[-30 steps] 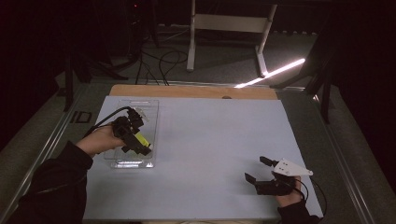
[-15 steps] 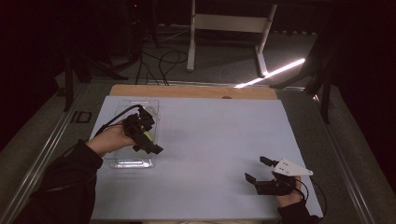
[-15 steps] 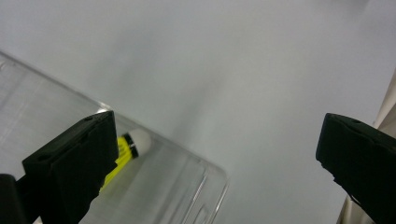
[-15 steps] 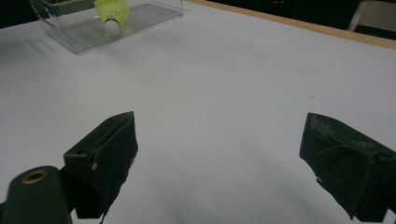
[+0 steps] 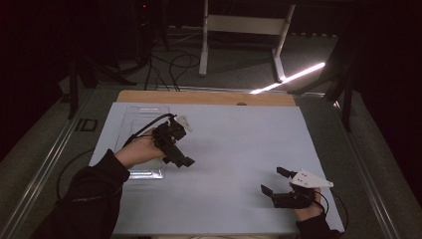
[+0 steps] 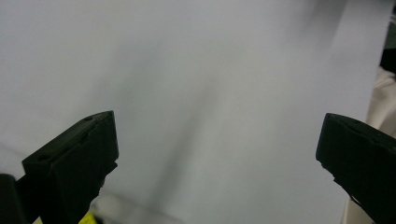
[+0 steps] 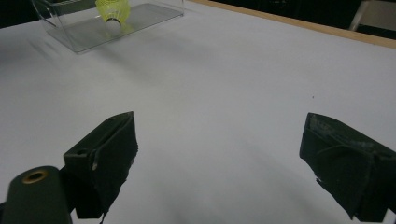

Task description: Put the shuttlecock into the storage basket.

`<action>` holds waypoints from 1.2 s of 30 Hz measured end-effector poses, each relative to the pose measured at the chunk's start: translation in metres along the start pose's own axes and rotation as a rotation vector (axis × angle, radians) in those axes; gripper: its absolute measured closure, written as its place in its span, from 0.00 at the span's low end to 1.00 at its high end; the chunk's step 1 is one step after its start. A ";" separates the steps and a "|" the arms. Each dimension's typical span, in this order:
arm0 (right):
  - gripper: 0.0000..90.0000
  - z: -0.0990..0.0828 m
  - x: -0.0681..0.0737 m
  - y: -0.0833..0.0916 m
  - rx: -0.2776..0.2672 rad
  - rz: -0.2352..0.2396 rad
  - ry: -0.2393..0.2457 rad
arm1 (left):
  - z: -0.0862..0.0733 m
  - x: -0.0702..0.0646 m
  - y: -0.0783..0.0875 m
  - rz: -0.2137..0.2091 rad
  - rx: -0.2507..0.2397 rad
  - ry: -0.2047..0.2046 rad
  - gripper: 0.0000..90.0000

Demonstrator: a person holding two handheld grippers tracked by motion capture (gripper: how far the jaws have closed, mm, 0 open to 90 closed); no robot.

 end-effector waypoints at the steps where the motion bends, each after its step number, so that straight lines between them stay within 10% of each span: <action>1: 0.12 0.000 0.000 0.000 0.002 0.001 -0.002 | 0.002 -0.001 -0.001 -0.004 -0.006 -0.006 0.00; 20: 0.12 0.002 0.002 0.002 -0.003 0.004 0.008 | 0.014 -0.029 -0.033 -0.013 -0.082 -0.118 0.00; 36: 0.12 0.002 0.002 0.003 -0.007 0.008 0.009 | -0.017 -0.051 -0.062 -0.021 -0.080 -0.119 0.00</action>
Point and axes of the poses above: each handheld gripper's, and its own axes: y roughly backward along the jaws, z roughly out of its top, x roughly to its left, the point moved 2 cm from there along -y, roughly forward along the jaws, and after that the axes turned 3 degrees about -z, right-handed, at the moved point
